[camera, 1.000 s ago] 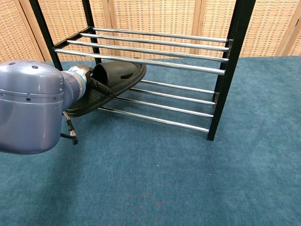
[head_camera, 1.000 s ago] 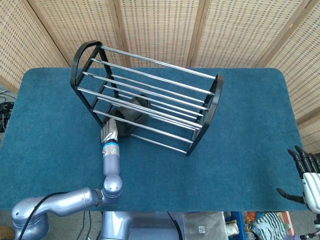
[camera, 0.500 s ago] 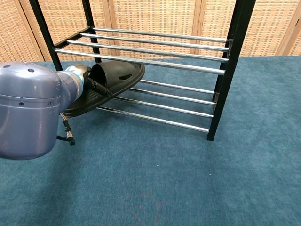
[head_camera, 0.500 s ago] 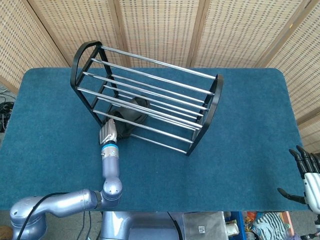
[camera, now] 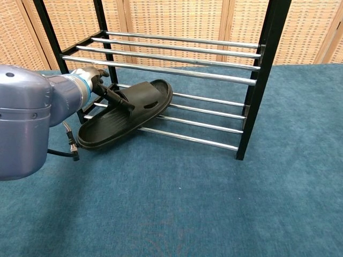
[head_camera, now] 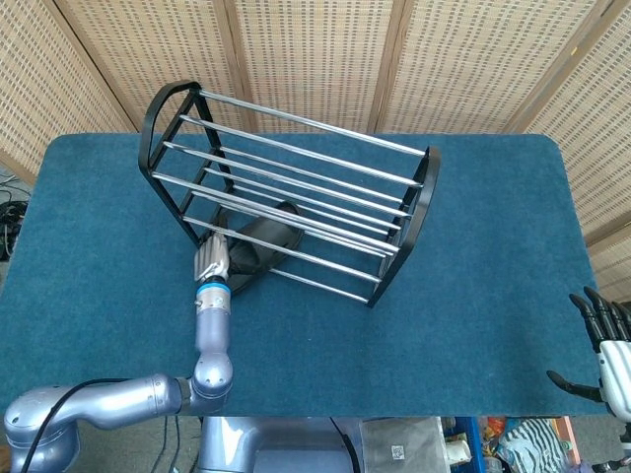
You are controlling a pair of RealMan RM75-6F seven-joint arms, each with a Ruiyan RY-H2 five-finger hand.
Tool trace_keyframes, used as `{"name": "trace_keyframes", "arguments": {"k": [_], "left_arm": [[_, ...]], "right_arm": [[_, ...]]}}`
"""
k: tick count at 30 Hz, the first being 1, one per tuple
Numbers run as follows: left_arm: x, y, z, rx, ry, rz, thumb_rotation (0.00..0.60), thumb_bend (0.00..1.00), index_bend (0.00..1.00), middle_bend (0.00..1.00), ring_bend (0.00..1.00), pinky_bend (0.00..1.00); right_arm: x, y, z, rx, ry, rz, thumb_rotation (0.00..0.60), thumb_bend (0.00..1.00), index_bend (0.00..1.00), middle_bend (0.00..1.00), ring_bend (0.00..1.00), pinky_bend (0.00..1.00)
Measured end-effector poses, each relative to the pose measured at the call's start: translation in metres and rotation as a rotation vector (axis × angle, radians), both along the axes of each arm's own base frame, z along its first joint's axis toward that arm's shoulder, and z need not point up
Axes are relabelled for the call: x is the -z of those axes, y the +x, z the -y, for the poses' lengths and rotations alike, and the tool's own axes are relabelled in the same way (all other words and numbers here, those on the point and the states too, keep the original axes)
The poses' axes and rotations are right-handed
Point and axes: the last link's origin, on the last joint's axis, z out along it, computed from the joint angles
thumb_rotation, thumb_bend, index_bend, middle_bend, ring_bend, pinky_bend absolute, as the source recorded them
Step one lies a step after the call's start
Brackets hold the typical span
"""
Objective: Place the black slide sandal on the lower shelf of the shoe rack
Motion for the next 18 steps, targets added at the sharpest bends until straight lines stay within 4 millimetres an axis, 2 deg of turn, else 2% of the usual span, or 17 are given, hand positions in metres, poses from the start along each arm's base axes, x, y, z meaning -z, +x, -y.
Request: {"name": "trace_keyframes", "arguments": {"k": [10,18], "left_arm": [[-0.002,-0.007,0.010,0.035,-0.057,-0.059,0.600,0.05,0.00,0.00,0.00,0.00],[-0.018,-0.036,0.027,0.104,-0.170,-0.168,0.600,0.06,0.00,0.00,0.00,0.00]], "right_arm": [[-0.001,0.001,-0.001,-0.003,-0.005,0.003,0.600,0.00,0.00,0.00,0.00,0.00],[-0.001,0.002,-0.003,-0.011,-0.003,0.001,0.600,0.00,0.00,0.00,0.00,0.00]]}}
